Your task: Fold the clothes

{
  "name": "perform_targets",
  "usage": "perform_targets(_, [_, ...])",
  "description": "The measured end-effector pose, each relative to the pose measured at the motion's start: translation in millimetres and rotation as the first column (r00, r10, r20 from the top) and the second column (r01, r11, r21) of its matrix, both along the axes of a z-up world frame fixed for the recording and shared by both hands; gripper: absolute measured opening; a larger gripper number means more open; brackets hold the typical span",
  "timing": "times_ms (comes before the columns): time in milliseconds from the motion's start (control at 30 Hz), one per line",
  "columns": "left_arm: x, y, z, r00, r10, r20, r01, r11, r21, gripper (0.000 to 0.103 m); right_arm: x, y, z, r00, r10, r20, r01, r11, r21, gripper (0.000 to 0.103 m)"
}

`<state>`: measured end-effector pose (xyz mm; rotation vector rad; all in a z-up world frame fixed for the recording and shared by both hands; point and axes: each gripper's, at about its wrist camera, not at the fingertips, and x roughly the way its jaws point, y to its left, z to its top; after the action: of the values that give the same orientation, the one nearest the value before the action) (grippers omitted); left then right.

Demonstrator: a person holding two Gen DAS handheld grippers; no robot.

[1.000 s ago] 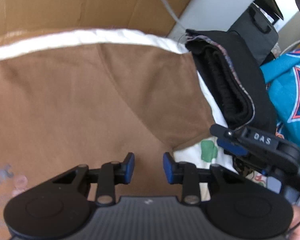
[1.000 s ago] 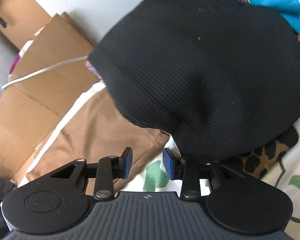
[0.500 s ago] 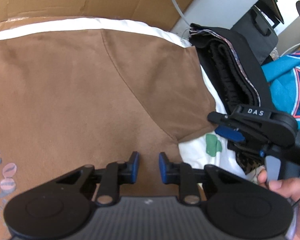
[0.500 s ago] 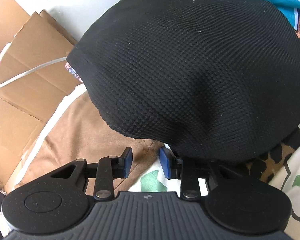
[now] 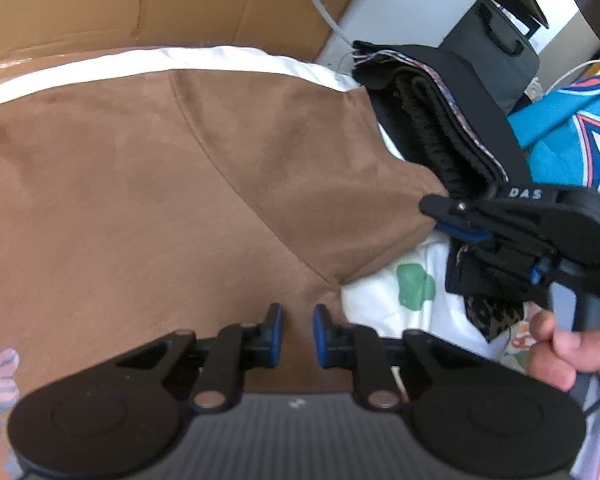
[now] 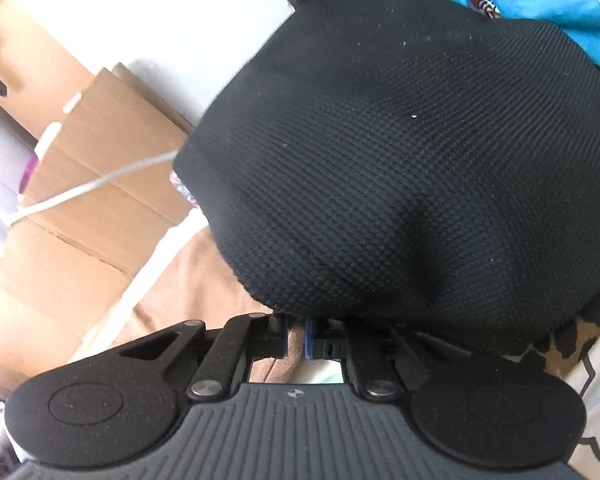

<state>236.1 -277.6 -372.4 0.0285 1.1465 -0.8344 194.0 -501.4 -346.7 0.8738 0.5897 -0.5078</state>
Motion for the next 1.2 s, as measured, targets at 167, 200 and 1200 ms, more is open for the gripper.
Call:
perform_targets(167, [-4, -18, -4, 0.998, -0.058, 0.015, 0.058, 0.998, 0.01, 0.012, 2, 2, 3, 0.999, 0.028, 0.024, -0.028, 1.0, -0.015, 0.006])
perform_targets(200, [-4, -20, -6, 0.998, -0.06, 0.02, 0.059, 0.998, 0.013, 0.01, 2, 2, 4, 0.999, 0.037, 0.031, -0.037, 0.999, -0.017, 0.006])
perform_targets(1200, [2, -20, -14, 0.999, -0.038, 0.029, 0.038, 0.999, -0.022, 0.0, -14, 8, 48, 0.959, 0.272, 0.084, -0.263, 0.959, -0.109, 0.005])
